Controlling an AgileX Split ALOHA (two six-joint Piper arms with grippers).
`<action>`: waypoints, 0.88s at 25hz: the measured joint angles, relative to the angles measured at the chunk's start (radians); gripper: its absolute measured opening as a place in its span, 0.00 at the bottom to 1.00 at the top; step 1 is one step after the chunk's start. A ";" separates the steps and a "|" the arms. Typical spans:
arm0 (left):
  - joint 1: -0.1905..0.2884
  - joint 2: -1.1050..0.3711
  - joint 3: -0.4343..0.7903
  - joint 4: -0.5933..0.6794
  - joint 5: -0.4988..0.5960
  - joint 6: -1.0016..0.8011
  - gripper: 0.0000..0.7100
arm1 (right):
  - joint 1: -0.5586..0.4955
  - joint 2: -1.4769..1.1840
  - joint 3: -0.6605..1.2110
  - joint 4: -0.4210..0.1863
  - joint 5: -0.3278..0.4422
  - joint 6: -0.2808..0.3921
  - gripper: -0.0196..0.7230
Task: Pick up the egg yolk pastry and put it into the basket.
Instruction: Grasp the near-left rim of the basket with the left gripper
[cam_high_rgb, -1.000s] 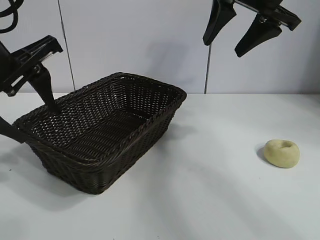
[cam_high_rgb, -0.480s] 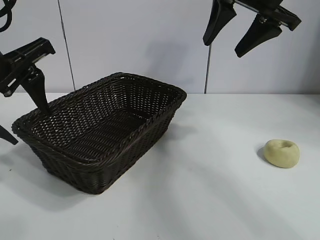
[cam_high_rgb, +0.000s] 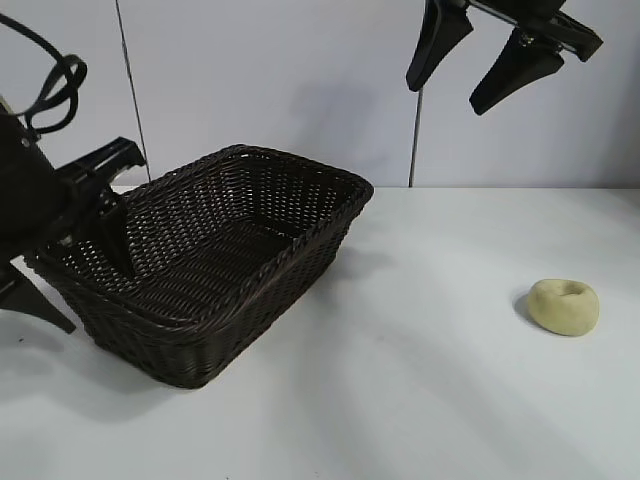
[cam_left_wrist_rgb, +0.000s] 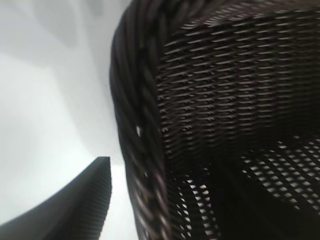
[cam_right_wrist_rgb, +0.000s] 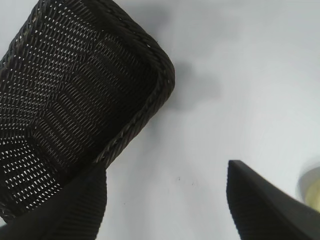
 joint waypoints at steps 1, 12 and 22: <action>0.000 0.015 0.000 0.000 -0.006 0.000 0.60 | 0.000 0.000 0.000 0.000 0.000 0.000 0.69; 0.000 0.070 0.000 -0.003 -0.078 0.005 0.26 | 0.000 0.000 0.000 0.000 0.001 0.000 0.69; 0.000 0.070 -0.003 -0.012 -0.074 0.003 0.14 | 0.000 0.000 0.000 0.000 0.003 0.000 0.69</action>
